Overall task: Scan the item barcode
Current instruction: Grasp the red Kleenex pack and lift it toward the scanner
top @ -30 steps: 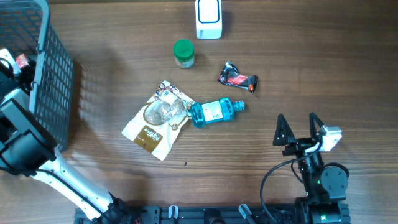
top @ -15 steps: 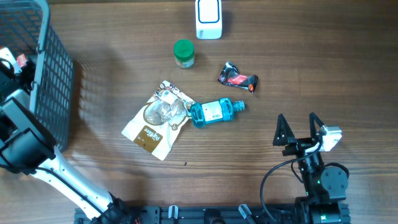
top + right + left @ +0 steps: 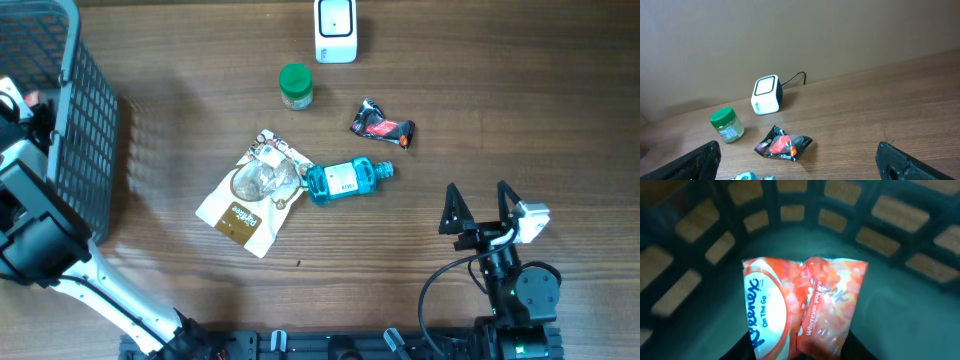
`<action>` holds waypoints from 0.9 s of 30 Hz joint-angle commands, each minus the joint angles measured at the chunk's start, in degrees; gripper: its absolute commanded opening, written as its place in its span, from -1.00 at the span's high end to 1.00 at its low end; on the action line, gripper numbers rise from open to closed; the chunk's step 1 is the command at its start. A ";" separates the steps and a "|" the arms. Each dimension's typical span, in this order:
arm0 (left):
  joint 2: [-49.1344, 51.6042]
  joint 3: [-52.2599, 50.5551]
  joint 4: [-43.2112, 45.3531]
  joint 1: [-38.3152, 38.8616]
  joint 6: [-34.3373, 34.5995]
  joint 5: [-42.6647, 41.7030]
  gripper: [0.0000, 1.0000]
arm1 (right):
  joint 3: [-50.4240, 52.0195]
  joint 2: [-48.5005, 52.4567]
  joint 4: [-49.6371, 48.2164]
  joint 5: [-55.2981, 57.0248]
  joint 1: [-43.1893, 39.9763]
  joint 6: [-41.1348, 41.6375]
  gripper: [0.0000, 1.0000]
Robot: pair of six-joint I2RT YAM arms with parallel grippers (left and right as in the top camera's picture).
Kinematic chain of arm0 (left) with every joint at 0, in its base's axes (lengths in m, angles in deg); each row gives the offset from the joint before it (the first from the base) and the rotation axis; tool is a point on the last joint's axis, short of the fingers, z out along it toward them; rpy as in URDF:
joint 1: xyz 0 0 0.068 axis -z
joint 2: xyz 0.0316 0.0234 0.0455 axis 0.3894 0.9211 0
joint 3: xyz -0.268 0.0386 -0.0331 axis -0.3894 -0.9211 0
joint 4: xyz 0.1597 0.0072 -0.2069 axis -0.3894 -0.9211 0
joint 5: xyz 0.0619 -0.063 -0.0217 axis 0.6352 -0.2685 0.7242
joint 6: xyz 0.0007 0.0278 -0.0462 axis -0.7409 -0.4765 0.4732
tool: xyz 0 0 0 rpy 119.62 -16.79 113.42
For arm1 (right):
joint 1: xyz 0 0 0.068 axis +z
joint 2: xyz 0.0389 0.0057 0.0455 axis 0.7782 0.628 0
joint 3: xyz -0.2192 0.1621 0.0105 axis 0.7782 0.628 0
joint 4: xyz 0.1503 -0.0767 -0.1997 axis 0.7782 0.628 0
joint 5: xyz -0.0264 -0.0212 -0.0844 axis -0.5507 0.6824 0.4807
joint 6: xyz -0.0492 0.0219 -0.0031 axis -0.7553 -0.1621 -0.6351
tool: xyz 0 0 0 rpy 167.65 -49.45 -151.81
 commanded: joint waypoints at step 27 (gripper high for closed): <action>-61.79 -1.40 -50.60 13.27 4.92 -28.46 0.86 | 0.04 -0.46 -0.13 0.57 0.13 -0.96 -1.00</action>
